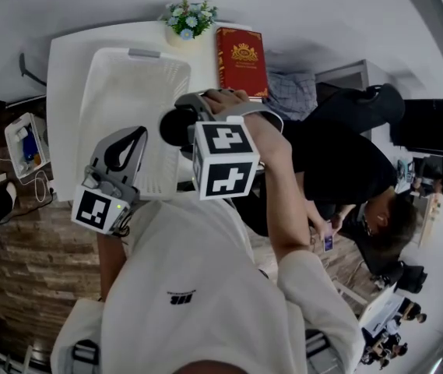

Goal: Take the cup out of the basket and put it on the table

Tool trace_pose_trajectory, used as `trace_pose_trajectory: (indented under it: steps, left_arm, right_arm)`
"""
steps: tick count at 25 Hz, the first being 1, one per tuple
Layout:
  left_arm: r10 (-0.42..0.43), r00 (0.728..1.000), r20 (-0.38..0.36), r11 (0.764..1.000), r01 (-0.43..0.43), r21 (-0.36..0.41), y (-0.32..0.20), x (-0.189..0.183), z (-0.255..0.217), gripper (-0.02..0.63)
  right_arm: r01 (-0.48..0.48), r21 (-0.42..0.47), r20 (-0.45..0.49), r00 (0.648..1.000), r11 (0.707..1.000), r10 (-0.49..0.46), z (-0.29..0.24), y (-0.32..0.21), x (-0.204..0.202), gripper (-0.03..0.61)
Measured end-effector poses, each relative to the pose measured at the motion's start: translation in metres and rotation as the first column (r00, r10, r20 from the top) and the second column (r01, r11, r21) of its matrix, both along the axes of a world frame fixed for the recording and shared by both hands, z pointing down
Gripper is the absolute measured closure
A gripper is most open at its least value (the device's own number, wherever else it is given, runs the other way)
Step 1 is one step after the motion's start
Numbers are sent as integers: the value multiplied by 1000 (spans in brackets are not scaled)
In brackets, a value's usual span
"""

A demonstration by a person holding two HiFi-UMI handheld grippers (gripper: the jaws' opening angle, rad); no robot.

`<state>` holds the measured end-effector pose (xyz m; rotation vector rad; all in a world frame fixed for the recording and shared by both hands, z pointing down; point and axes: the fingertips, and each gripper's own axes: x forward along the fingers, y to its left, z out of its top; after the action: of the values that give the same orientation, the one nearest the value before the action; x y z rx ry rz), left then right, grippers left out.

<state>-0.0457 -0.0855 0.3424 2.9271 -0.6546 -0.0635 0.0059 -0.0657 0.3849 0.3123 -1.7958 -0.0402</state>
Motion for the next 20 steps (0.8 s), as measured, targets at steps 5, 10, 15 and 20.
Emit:
trace_pose_trajectory:
  steps: [5, 10, 15, 20]
  left_arm:
    - [32, 999, 4, 999, -32, -1, 0, 9, 2, 603]
    - [57, 998, 10, 998, -57, -3, 2, 16, 2, 603]
    - [74, 997, 13, 997, -74, 11, 2, 18, 3, 603]
    - [84, 996, 10, 996, -85, 11, 2, 20, 2, 603]
  right_arm:
    - [-26, 13, 1, 1000, 1000, 26, -5, 2, 7, 209]
    - [-32, 35, 12, 999, 999, 32, -15, 4, 8, 210]
    - [-39, 49, 13, 999, 998, 39, -21, 6, 10, 210]
    - [-56, 59, 11, 998, 997, 55, -28, 8, 15, 212]
